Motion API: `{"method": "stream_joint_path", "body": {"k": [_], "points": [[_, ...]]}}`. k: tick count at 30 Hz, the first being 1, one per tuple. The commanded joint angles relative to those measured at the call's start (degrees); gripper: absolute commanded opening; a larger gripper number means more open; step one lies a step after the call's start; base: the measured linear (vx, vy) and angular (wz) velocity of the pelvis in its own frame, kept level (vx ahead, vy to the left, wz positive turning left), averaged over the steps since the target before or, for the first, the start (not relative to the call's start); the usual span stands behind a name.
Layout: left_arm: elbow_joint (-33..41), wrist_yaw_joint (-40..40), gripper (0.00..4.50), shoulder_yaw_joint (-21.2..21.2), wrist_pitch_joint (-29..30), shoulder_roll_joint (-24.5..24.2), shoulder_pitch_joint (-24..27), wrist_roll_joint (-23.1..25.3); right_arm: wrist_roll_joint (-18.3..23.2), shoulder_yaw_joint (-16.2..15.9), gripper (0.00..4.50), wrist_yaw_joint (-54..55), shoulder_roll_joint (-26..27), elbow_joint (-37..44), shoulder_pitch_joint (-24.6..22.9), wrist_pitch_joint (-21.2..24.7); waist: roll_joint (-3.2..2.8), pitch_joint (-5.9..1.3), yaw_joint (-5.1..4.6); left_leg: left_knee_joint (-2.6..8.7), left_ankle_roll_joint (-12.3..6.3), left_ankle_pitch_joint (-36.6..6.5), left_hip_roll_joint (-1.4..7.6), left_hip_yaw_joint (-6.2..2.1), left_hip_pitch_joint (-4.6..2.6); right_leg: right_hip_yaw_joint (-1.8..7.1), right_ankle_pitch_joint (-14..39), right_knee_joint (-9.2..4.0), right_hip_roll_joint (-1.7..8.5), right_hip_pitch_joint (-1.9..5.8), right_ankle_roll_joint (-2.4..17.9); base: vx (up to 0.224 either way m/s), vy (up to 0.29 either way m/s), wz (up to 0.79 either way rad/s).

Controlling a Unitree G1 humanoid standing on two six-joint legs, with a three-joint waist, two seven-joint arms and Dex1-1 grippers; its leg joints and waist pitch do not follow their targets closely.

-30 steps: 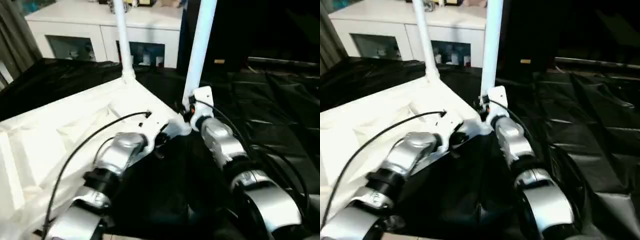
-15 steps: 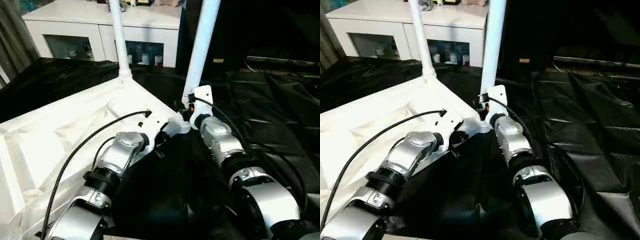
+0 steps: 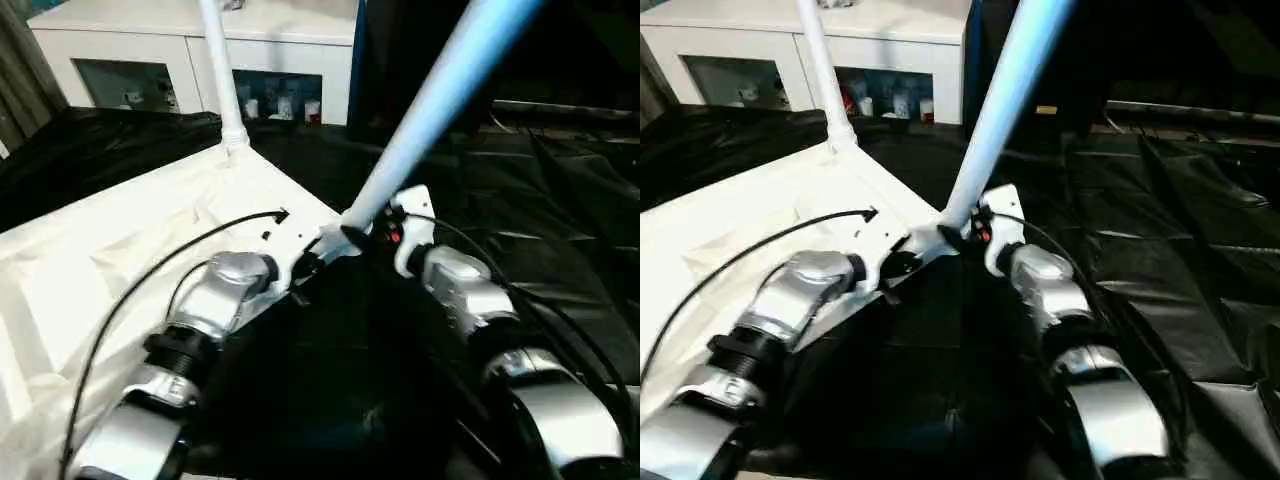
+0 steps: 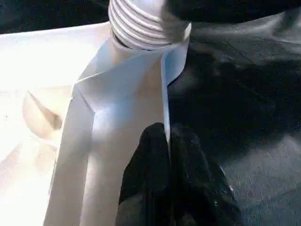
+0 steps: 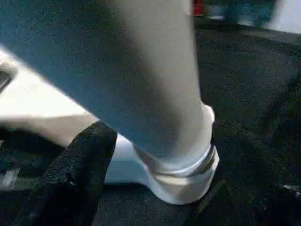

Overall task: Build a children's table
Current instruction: Rotate table base

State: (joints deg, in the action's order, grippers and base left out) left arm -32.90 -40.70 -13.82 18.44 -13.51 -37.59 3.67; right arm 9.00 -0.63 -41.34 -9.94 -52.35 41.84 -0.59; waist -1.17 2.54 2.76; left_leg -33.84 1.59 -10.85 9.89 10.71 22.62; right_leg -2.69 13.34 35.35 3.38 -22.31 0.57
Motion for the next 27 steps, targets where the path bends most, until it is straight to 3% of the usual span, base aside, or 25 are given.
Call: {"method": "stream_joint_path", "body": {"k": [1,5,7,8,10,13,16,17,27], "points": [[2.79,-2.13,0.00,-0.80,-1.94,-0.88,0.12,-0.40,0.93,-0.87,3.91,-2.87,-0.39,3.02,-0.85,1.65,0.05,-4.09,0.61,2.60,-10.16,1.34,3.99,-1.46,-1.34,2.34,-16.34,-1.98,5.37,3.14,18.45,0.000,0.000,0.00],[3.50,-3.13,0.00,-1.09,-2.11,-1.52,0.68,-0.35,1.38,-0.40,3.91,-3.80,-0.25,5.83,-2.21,2.49,0.10,-4.30,1.05,2.31,-9.54,1.83,4.03,-1.47,-1.21,2.44,-16.15,-1.65,5.40,2.89,18.76,0.000,0.000,0.00],[3.80,-3.50,0.00,-1.29,-2.02,-1.69,0.85,-0.28,1.42,-0.26,3.91,-3.34,0.05,6.25,-2.48,2.81,0.06,-4.00,1.19,2.36,-9.45,0.87,4.01,-1.39,-1.12,2.42,-15.15,-1.78,5.35,2.52,18.75,0.000,0.000,0.00],[4.39,-3.80,0.00,-1.53,-1.58,-1.78,1.04,-0.21,1.10,-0.12,3.91,-1.83,0.51,6.21,-2.66,3.28,-0.45,-3.86,1.17,2.56,-8.56,-0.95,4.13,-1.46,-1.22,2.46,-12.56,-2.09,5.44,2.41,18.46,0.000,0.000,0.00],[5.86,-4.27,0.00,-1.80,0.18,-1.87,1.37,-0.23,0.24,0.42,3.91,3.10,1.26,6.04,-2.94,4.91,-0.23,-3.85,1.21,2.68,-7.13,-2.03,4.07,-1.45,-1.31,2.57,-10.69,-2.16,5.42,2.51,18.34,0.000,0.000,0.00],[6.90,-3.67,0.00,-1.68,2.17,-1.86,1.69,0.13,0.60,2.65,3.91,9.01,2.66,5.88,-3.09,8.39,-0.36,-3.85,1.17,2.76,-5.75,-1.41,3.96,-1.40,-1.41,2.68,-10.81,-2.10,5.29,2.48,18.21,0.000,0.000,0.00],[6.87,-3.34,0.00,-1.71,2.38,-1.95,1.79,0.34,0.57,3.57,3.91,11.45,2.78,5.10,-2.90,9.45,-0.36,-4.06,1.19,2.60,-5.68,-0.20,3.76,-1.40,-1.32,2.60,-13.05,-1.85,5.23,2.64,17.84,0.000,0.000,0.00],[6.82,-3.37,0.00,-1.72,2.27,-2.03,1.89,0.35,0.53,4.26,3.91,13.22,2.60,4.25,-2.64,9.64,-0.78,-4.13,1.29,2.47,-5.70,0.40,3.68,-1.44,-1.33,2.61,-14.03,-1.75,5.27,2.62,17.75,0.000,0.000,0.00],[7.16,-1.68,0.00,-1.24,3.14,-2.01,2.20,0.83,0.49,8.14,3.91,21.10,-0.55,2.44,-1.20,9.83,-0.39,-4.20,1.23,2.28,-5.25,0.17,3.41,-1.27,-1.24,2.54,-14.76,-1.74,5.05,2.97,17.36,0.000,0.000,0.00]]}}
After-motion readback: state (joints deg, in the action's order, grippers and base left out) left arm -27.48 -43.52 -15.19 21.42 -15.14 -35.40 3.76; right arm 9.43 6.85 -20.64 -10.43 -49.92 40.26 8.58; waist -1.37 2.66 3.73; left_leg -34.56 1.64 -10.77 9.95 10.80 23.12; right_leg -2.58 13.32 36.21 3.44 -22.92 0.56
